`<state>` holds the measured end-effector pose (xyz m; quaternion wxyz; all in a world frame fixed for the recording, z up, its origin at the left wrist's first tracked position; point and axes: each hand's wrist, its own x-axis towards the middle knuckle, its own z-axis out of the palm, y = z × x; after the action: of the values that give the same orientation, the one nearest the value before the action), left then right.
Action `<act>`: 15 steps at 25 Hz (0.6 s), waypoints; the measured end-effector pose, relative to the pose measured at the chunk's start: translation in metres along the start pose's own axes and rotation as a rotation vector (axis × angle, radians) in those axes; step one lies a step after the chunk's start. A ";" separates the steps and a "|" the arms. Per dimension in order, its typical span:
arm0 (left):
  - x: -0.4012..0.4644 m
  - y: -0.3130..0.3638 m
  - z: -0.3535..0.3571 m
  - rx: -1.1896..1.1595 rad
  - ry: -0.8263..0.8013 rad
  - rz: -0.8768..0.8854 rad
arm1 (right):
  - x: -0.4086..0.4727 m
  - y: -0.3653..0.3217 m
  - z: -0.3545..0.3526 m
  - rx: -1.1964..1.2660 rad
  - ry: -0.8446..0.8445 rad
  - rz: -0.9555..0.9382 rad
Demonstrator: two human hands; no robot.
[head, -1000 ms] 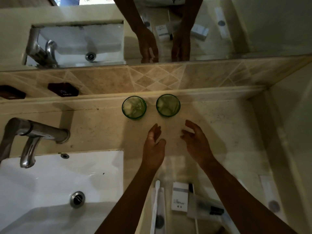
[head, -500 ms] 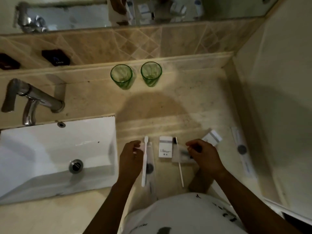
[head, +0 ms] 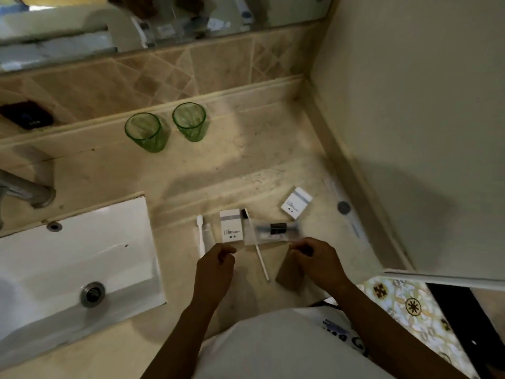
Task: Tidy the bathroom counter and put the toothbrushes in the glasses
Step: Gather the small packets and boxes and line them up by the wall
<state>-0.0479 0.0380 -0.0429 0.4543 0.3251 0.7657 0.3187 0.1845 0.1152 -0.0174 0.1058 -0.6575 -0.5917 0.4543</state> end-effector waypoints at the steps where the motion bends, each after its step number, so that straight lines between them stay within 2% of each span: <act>1: 0.002 0.002 0.007 -0.001 -0.029 -0.008 | -0.003 0.005 -0.005 -0.002 0.021 0.005; 7: 0.009 0.036 0.053 0.129 -0.185 0.130 | -0.003 0.035 -0.045 -0.079 0.296 0.136; 10: 0.019 0.075 0.088 0.133 -0.357 0.143 | 0.014 0.047 -0.067 -0.174 0.389 0.100; 11: 0.024 0.089 0.103 0.042 -0.422 0.081 | 0.022 0.049 -0.072 -0.221 0.372 0.098; 14: 0.036 0.134 0.147 -0.388 -0.552 -0.303 | 0.044 0.054 -0.078 -0.404 0.284 0.095; 15: 0.042 0.143 0.161 -0.454 -0.573 -0.375 | 0.049 0.056 -0.076 -0.455 0.256 0.102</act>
<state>0.1109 0.1861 -0.0130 0.7597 0.1471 0.5642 0.2879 0.2722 0.1723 -0.0355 0.0060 -0.7454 -0.6265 0.2277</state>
